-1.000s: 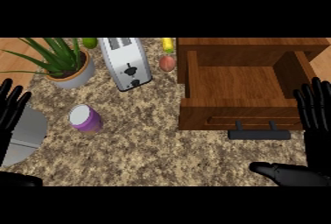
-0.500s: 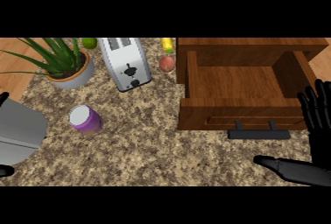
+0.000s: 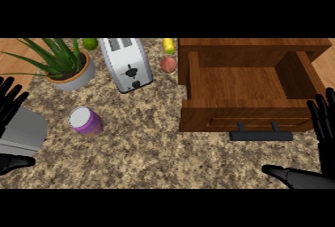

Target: Pick up the can, place it into the drawer and close the drawer

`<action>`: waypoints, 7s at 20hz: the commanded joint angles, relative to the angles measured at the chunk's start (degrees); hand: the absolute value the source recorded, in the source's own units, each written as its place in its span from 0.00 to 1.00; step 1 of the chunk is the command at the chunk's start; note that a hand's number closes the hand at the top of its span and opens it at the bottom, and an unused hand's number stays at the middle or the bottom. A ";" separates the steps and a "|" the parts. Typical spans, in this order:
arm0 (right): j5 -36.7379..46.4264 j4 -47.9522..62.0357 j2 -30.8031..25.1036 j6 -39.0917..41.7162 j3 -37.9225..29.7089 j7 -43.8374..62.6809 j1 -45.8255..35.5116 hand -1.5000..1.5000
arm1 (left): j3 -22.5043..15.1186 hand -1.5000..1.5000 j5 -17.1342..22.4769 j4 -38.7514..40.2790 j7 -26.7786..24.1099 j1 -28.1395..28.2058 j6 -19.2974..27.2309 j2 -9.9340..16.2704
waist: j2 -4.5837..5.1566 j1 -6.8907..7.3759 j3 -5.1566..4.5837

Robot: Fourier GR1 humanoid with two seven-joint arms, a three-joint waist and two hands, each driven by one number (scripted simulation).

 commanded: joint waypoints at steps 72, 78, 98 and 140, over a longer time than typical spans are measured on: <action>-2.73 -8.86 -0.29 7.05 -9.11 3.44 2.20 0.00 | -3.50 1.00 -27.75 87.39 -55.94 -35.29 -3.89 -5.35 | 0.37 -1.18 -0.10; -3.39 -7.26 -1.54 6.48 -10.55 4.38 -0.37 0.00 | 1.17 1.00 -23.03 86.48 -52.96 -38.31 15.38 -14.88 | 0.15 -0.64 -0.02; -3.86 -9.23 -3.74 6.12 -12.93 8.62 -2.39 0.00 | -15.24 1.00 -16.09 56.75 -22.66 -49.27 24.36 -20.24 | -0.53 0.20 0.04; -2.78 -8.30 -5.30 4.32 -10.45 12.84 -10.45 0.00 | -38.25 0.00 1.09 77.17 -4.40 -89.88 52.15 -20.26 | 1.08 -4.89 0.17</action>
